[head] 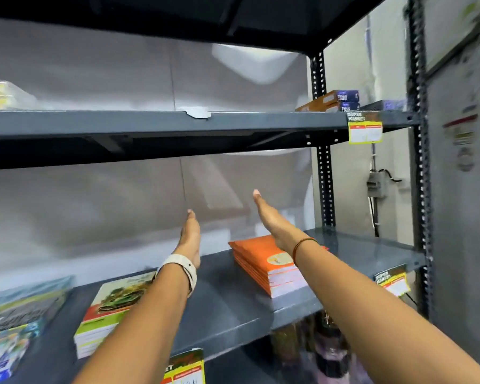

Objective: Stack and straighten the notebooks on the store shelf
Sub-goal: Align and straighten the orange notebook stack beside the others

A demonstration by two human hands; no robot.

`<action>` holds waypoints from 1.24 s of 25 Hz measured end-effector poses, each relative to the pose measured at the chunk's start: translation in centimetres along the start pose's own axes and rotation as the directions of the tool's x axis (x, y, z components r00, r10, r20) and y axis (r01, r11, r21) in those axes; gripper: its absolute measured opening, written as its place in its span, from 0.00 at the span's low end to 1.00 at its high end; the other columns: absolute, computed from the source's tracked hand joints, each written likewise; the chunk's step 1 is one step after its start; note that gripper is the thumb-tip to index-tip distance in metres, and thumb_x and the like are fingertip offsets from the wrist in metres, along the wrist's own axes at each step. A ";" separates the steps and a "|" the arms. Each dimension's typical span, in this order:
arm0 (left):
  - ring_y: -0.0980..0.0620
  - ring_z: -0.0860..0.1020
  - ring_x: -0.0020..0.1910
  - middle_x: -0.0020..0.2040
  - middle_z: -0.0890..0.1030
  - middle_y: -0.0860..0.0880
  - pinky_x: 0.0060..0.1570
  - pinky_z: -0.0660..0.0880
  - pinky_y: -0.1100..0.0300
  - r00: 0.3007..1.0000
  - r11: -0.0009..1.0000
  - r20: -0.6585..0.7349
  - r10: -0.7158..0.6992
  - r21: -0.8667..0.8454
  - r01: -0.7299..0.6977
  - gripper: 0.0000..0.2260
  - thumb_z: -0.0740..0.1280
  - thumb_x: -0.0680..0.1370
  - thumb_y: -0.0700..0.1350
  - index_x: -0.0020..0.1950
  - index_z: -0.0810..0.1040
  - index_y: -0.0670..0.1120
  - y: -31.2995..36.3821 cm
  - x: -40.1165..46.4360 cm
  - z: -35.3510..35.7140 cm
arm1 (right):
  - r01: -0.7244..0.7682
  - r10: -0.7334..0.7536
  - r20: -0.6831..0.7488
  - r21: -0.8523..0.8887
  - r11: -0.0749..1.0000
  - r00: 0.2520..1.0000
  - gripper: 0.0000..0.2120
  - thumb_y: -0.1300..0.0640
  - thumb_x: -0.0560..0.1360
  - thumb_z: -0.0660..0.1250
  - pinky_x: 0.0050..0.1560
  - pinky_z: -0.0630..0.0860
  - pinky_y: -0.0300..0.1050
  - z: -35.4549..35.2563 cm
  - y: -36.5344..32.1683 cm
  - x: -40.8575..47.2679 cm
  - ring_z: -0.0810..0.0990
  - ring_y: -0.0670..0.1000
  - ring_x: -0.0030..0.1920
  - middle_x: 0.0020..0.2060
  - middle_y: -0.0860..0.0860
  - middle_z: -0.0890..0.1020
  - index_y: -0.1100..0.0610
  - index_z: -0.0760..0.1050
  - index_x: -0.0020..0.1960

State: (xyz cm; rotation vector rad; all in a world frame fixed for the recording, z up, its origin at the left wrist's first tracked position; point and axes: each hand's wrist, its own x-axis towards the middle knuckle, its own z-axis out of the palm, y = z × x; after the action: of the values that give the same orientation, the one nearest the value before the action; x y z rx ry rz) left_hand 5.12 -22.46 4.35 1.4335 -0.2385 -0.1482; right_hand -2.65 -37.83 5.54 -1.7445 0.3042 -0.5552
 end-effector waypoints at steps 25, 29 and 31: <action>0.48 0.75 0.27 0.31 0.77 0.43 0.29 0.72 0.59 0.963 0.972 -0.163 -0.213 0.059 0.225 0.13 0.56 0.82 0.50 0.42 0.74 0.46 -11.3 9.8 10.4 | -0.428 0.326 0.399 0.199 0.881 0.857 0.46 0.27 0.72 0.50 0.50 0.81 0.53 -10.7 15.7 16.6 0.79 0.62 0.58 0.57 0.61 0.81 0.60 0.55 0.76; 0.47 0.75 0.27 0.31 0.77 0.43 0.28 0.73 0.60 0.964 0.974 -0.183 -0.191 0.085 0.210 0.13 0.57 0.81 0.48 0.40 0.73 0.46 -11.8 10.6 10.4 | -0.356 0.286 0.393 0.115 0.927 0.874 0.43 0.29 0.74 0.50 0.25 0.78 0.38 -10.5 15.8 17.0 0.85 0.49 0.31 0.36 0.47 0.81 0.60 0.52 0.77; 0.47 0.76 0.25 0.29 0.78 0.44 0.27 0.73 0.61 0.962 0.973 -0.185 -0.203 0.073 0.219 0.12 0.58 0.81 0.50 0.44 0.74 0.45 -11.7 10.6 10.6 | -0.310 0.251 0.398 0.092 0.946 0.882 0.42 0.30 0.74 0.49 0.22 0.77 0.36 -10.5 15.6 16.8 0.84 0.45 0.27 0.48 0.49 0.79 0.58 0.50 0.77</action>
State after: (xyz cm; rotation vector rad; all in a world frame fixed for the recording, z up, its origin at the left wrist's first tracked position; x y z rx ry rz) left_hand 13.18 -36.82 -5.18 1.5535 0.0553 -0.1848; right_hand 7.60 -58.59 -4.34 -1.5809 0.2253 -0.0187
